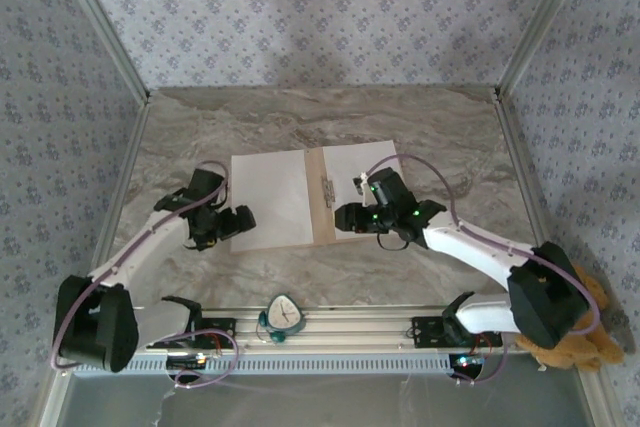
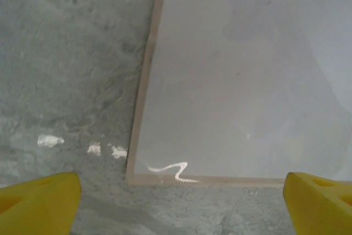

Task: Put the files into the folder

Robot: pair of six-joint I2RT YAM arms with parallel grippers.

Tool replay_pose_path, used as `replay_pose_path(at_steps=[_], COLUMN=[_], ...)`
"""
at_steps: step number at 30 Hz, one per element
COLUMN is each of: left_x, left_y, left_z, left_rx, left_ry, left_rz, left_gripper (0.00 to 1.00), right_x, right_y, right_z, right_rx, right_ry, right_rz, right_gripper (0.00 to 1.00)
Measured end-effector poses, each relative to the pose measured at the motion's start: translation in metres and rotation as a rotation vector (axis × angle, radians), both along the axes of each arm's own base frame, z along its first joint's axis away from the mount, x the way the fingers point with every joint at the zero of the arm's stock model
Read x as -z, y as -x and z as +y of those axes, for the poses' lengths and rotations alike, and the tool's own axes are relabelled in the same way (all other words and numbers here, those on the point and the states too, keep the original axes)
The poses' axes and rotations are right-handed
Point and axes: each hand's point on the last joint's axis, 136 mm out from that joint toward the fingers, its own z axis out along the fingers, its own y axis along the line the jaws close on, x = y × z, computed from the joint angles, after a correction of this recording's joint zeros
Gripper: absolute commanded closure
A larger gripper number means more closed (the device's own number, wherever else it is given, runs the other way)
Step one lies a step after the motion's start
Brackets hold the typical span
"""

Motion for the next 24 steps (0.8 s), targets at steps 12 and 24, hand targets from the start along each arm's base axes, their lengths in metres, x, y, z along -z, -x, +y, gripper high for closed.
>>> replay_pose_path(at_steps=[12, 24], left_x=[0.022, 0.034], left_y=[0.031, 0.035], left_z=[-0.004, -0.005], left_rx=[-0.068, -0.092], left_ry=[0.103, 0.125], left_rz=[0.044, 0.049], left_gripper=[0.3, 0.49], right_x=[0.031, 0.054], right_y=[0.0, -0.01], right_z=[0.049, 0.058], right_rx=[-0.066, -0.05], right_ry=[0.038, 0.076], right_rz=[0.057, 0.081], right_gripper=[0.57, 0.58])
